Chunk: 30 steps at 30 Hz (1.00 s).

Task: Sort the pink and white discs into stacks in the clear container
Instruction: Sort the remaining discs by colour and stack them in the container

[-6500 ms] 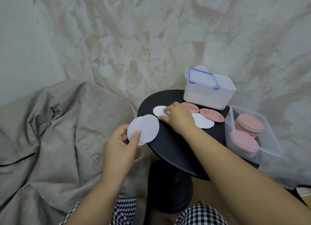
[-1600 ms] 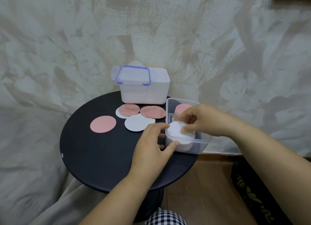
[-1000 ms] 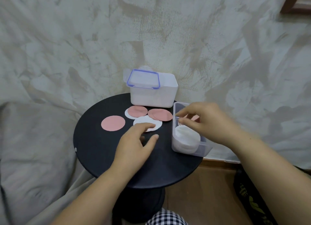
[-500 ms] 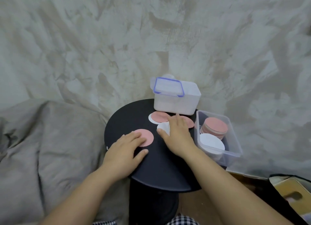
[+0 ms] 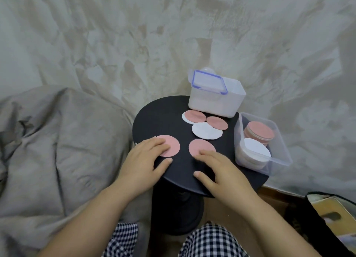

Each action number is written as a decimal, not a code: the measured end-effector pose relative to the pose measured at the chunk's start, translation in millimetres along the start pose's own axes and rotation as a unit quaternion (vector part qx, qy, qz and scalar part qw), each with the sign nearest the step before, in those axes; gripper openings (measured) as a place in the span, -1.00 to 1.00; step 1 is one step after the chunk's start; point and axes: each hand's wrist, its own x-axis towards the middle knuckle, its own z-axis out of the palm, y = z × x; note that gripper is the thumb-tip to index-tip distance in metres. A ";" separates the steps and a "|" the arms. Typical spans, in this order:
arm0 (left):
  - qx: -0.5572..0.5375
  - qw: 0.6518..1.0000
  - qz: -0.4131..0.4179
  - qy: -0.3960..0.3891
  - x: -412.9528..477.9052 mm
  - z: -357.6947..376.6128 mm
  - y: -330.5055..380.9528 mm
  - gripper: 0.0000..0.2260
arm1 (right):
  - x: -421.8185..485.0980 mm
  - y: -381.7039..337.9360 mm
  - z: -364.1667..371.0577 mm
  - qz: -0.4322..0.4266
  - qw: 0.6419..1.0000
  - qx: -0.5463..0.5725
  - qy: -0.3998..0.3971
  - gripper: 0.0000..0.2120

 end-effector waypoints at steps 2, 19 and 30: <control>-0.009 1.000 0.002 -0.004 -6.0 -1.0 0.1 -0.52 | -8.4 3.9 -0.6 -0.004 0.999 0.041 0.034 -0.54; -0.214 0.963 0.047 0.159 -37.8 -26.0 16.6 -0.79 | -49.6 3.3 4.4 -0.008 0.961 0.223 0.163 -0.87; -0.457 0.877 -0.113 0.093 -35.4 3.2 73.5 -0.85 | -32.2 -13.3 -1.7 0.115 0.867 0.429 0.225 -0.91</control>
